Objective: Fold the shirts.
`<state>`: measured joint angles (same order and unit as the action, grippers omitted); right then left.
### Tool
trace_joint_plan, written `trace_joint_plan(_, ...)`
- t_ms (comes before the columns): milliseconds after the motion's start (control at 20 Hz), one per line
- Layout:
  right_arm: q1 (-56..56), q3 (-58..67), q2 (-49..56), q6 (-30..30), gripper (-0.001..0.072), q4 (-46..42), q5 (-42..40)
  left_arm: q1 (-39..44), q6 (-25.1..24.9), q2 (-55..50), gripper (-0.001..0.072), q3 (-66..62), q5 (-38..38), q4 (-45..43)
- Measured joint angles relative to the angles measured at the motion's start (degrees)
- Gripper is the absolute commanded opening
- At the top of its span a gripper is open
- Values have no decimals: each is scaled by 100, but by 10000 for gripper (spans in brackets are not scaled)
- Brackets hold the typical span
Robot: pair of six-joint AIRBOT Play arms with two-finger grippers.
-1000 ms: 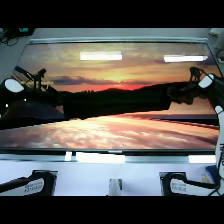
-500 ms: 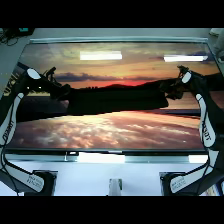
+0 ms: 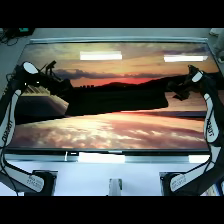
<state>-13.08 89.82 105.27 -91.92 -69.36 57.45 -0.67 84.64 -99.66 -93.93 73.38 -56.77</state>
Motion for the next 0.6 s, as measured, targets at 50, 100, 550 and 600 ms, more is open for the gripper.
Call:
trace_joint_plan(50,-9,7,83,153,688,275,79,28,-7,103,438,-20,-9,11)
trace_joint_plan(100,-9,9,164,271,688,490,177,57,-13,205,438,-28,-9,24)
trace_joint_plan(550,101,11,461,658,23,1449,881,321,-63,844,33,-52,-28,306)
trace_joint_plan(600,107,15,361,708,21,1532,979,413,-101,863,36,-24,-28,332)
